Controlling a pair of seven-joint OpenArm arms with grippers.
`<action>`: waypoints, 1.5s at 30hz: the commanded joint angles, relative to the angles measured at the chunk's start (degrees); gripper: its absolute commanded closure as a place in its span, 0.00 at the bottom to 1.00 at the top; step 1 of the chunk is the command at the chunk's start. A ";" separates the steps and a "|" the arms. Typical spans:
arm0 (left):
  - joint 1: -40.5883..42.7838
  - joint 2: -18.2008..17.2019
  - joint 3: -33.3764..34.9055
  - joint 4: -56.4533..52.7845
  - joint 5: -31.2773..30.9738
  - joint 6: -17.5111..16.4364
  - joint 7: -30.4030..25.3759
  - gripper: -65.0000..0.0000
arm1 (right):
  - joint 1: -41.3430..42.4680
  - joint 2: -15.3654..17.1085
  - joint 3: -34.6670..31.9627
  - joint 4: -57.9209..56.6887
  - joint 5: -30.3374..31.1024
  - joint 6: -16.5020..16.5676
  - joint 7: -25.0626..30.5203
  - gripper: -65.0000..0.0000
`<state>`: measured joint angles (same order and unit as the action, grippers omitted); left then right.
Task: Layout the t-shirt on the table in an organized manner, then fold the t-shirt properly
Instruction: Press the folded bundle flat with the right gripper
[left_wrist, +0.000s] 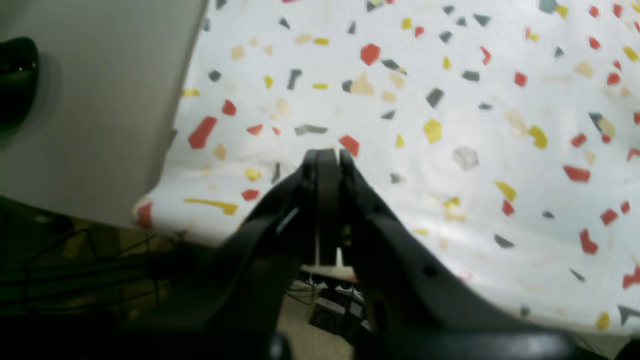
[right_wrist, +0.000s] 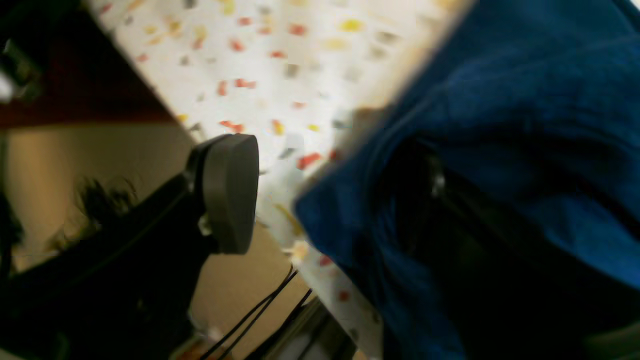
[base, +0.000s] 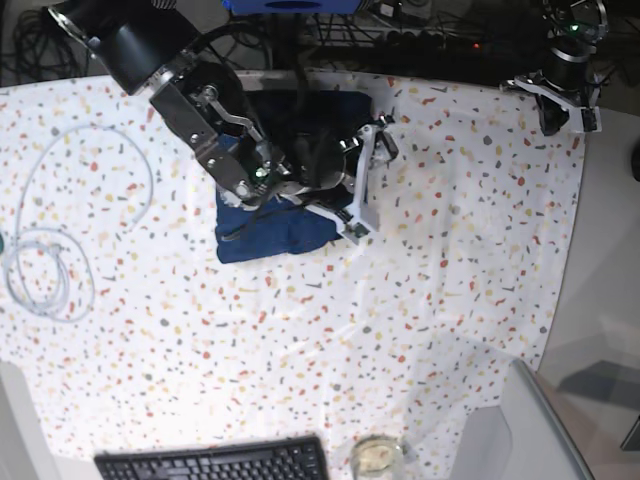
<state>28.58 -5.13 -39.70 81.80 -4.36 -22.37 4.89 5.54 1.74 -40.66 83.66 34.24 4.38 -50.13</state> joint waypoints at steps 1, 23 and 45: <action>0.21 -0.63 -0.25 0.79 -0.52 0.26 -1.41 1.00 | 1.45 0.50 -1.05 2.89 1.15 -0.47 0.77 0.41; -0.84 -0.72 -0.34 0.62 -0.52 0.26 -1.41 1.00 | -2.42 14.39 4.66 7.73 1.23 -11.99 3.49 0.98; -0.84 -0.72 -0.60 0.62 -0.52 0.26 -1.41 1.00 | 2.85 7.10 -21.09 8.34 1.23 -12.34 1.29 0.99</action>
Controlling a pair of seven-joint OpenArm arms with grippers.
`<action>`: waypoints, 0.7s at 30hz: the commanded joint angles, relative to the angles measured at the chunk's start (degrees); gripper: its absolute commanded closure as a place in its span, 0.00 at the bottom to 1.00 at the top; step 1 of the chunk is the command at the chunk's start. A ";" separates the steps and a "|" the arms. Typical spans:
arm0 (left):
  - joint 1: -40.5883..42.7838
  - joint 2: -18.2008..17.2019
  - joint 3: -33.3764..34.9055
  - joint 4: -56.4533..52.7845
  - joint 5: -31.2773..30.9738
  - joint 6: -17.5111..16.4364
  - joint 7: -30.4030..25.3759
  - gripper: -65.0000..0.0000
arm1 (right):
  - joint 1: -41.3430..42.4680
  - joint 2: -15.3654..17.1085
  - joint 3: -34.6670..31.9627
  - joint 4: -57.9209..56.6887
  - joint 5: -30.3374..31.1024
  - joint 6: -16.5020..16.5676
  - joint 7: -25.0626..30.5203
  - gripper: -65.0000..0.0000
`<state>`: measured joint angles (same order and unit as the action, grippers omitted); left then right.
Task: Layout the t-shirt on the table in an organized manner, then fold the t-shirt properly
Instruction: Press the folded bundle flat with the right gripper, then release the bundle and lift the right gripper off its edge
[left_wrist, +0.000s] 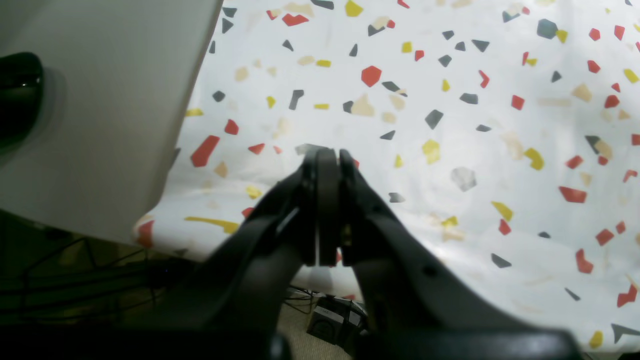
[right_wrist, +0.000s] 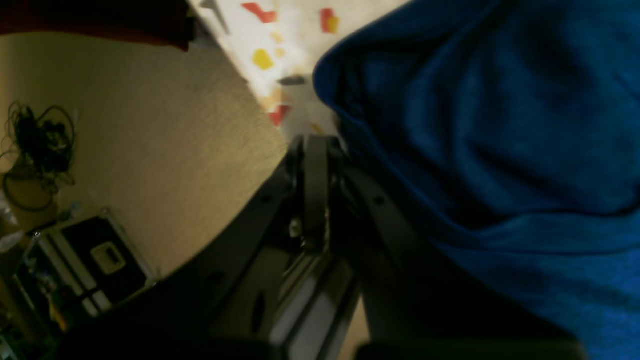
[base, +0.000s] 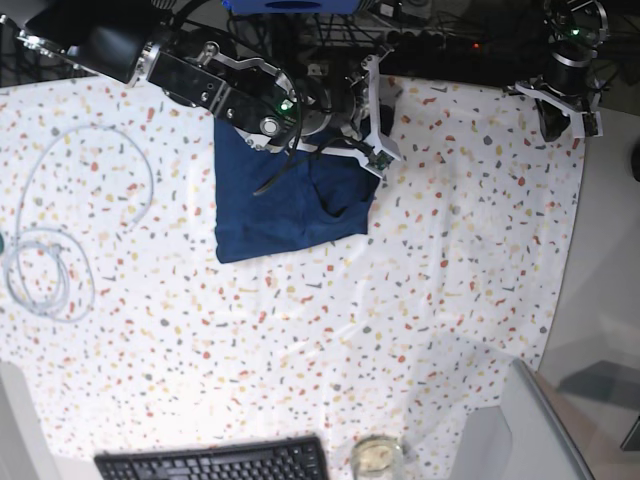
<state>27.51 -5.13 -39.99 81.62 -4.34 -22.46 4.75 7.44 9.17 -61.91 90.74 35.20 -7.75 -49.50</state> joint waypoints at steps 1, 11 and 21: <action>0.23 -0.72 -0.32 0.79 -0.54 0.35 -1.28 1.00 | 1.39 -0.16 0.24 2.05 0.27 -0.30 0.31 0.99; 0.76 -0.54 -0.32 0.79 -0.54 0.35 -1.28 1.00 | 6.23 1.78 17.38 1.61 0.18 -0.03 0.13 0.99; 0.84 -0.28 0.21 0.88 -0.54 0.35 -1.28 1.00 | 9.30 2.04 17.73 -14.91 -3.68 -0.03 7.43 0.99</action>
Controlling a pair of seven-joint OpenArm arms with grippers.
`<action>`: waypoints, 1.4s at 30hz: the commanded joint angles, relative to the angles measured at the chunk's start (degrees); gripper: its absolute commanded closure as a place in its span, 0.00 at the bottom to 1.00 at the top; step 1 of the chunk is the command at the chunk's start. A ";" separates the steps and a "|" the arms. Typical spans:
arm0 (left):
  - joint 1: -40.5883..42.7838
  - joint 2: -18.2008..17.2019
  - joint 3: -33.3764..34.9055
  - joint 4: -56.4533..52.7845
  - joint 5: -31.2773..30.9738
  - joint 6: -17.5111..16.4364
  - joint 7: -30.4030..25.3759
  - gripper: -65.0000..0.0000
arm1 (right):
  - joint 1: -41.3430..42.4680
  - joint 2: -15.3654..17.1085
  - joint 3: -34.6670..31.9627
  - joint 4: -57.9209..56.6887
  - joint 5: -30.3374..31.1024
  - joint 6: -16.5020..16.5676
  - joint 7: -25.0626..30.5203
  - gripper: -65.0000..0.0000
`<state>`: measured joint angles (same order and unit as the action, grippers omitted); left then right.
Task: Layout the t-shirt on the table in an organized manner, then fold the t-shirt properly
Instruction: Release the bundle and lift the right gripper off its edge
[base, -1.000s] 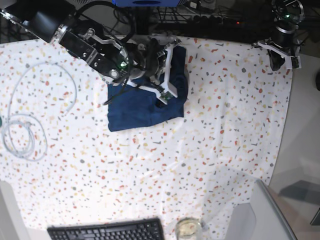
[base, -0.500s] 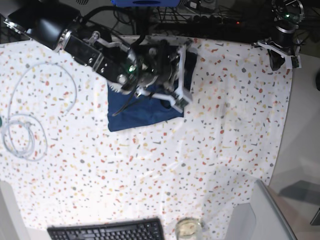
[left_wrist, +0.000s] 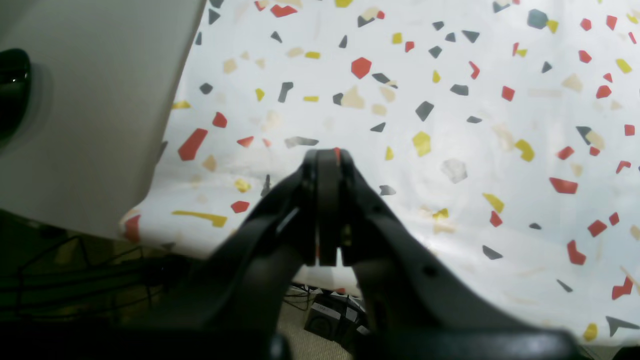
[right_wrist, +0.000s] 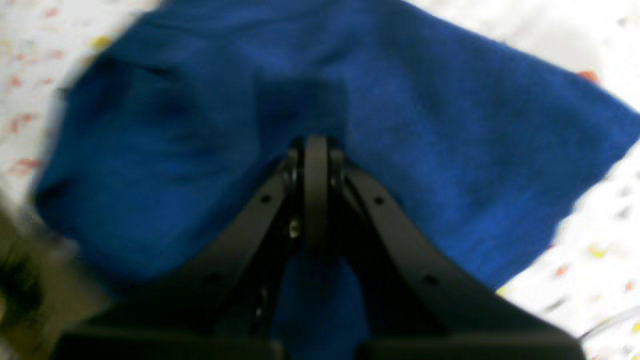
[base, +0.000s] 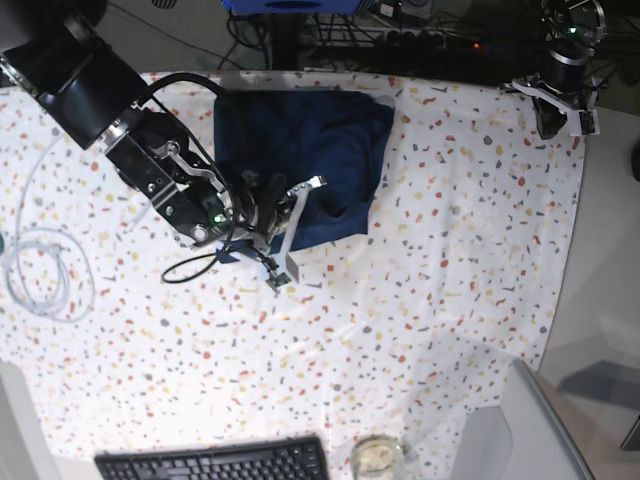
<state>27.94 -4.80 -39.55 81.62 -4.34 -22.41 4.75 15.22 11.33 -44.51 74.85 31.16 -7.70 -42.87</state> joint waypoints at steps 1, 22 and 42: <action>0.41 -0.61 -0.23 0.88 -0.54 0.30 -1.28 1.00 | 1.52 -0.12 0.34 -0.08 -1.49 0.01 2.21 0.99; 0.32 -0.61 -0.23 0.88 -0.54 0.30 -1.28 1.00 | 0.47 4.45 11.41 -2.98 -4.92 0.10 4.41 0.99; 0.06 -0.61 -0.23 0.97 -0.54 0.30 -1.28 1.00 | -22.92 4.36 20.73 18.38 -4.83 0.10 0.28 0.99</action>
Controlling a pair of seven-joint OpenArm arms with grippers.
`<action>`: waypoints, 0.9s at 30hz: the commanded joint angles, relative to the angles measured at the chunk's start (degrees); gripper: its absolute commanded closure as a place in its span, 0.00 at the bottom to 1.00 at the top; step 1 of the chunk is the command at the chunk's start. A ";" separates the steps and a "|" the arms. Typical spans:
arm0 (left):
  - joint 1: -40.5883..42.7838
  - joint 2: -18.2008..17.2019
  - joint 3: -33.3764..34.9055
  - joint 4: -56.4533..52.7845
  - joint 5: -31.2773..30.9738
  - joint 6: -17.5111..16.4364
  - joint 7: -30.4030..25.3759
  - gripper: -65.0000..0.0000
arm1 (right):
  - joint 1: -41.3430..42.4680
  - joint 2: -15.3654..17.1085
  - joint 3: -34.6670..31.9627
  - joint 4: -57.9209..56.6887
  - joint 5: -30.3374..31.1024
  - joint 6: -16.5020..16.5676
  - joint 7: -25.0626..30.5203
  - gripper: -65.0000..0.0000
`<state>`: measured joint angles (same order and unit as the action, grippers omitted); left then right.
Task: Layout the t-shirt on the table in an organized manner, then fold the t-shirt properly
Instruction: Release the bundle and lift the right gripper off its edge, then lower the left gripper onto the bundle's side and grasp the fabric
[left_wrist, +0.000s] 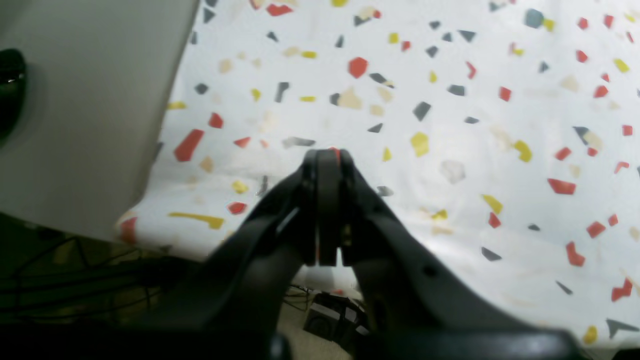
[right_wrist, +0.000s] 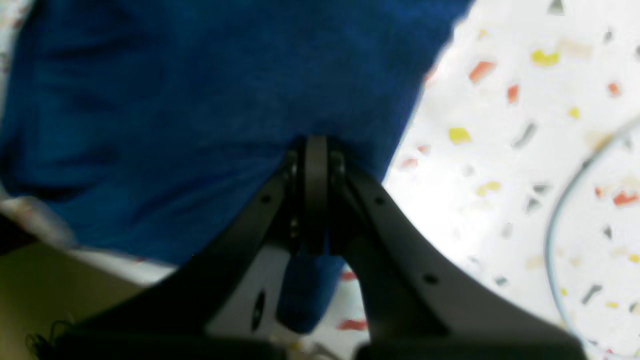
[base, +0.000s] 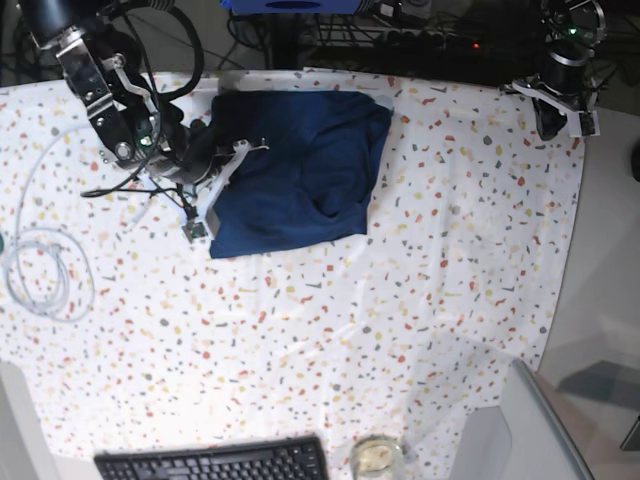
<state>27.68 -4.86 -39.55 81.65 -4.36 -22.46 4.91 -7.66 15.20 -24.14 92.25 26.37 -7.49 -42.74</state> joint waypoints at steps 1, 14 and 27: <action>0.32 -0.54 -0.23 0.86 -0.52 0.35 -1.43 1.00 | -0.30 0.49 0.54 -0.51 -0.04 -0.12 0.76 0.99; 0.49 -0.54 -0.14 0.86 -0.52 0.35 -1.43 1.00 | -3.72 0.40 0.10 11.62 -0.22 -0.12 0.76 0.99; 5.42 -0.63 13.92 11.76 -22.32 -10.20 4.28 1.00 | -1.97 0.49 0.71 13.29 -0.13 -0.47 -2.49 0.99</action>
<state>32.95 -4.49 -25.04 92.14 -26.22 -33.34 10.76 -10.24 15.53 -23.62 104.36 26.02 -7.75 -46.30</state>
